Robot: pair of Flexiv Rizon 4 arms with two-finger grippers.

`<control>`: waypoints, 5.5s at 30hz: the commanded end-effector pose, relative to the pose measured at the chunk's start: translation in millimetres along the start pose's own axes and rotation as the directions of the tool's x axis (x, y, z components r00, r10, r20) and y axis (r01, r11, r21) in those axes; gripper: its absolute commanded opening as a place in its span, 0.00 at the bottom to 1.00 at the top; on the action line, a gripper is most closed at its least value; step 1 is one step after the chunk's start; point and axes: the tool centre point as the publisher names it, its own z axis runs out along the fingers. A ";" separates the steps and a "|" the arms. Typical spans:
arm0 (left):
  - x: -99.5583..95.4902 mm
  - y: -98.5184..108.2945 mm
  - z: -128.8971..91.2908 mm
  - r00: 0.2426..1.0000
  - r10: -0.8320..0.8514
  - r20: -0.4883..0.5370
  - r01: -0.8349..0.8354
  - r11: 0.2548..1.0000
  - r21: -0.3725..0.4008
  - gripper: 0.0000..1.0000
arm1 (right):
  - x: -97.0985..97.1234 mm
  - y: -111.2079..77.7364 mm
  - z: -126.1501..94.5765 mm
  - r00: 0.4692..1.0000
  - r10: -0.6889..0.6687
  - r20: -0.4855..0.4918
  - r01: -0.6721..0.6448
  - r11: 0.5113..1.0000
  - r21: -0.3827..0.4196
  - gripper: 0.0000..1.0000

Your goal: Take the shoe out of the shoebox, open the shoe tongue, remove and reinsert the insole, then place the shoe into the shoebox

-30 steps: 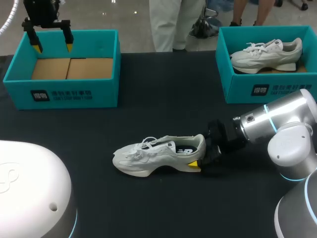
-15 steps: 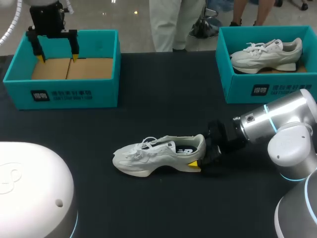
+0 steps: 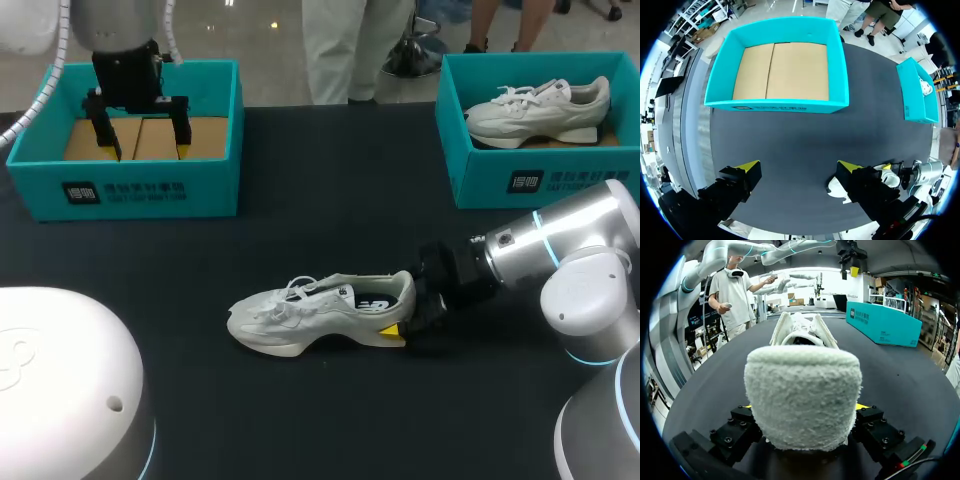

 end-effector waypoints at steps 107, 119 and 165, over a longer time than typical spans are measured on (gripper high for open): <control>262.6 157.1 137.1 0.964 0.241 0.113 -0.240 0.971 -0.022 1.00 | 0.4 0.7 3.7 1.000 0.001 0.001 -0.001 1.000 0.005 0.00; 239.9 160.8 131.5 0.968 0.165 0.189 -0.166 0.986 -0.008 1.00 | 0.4 0.7 3.7 1.000 0.001 0.001 -0.001 1.000 0.005 0.00; 206.9 173.0 97.4 0.976 0.116 -0.182 -0.153 0.967 -0.202 0.00 | 0.4 0.7 3.7 1.000 0.001 0.001 -0.001 1.000 0.005 0.00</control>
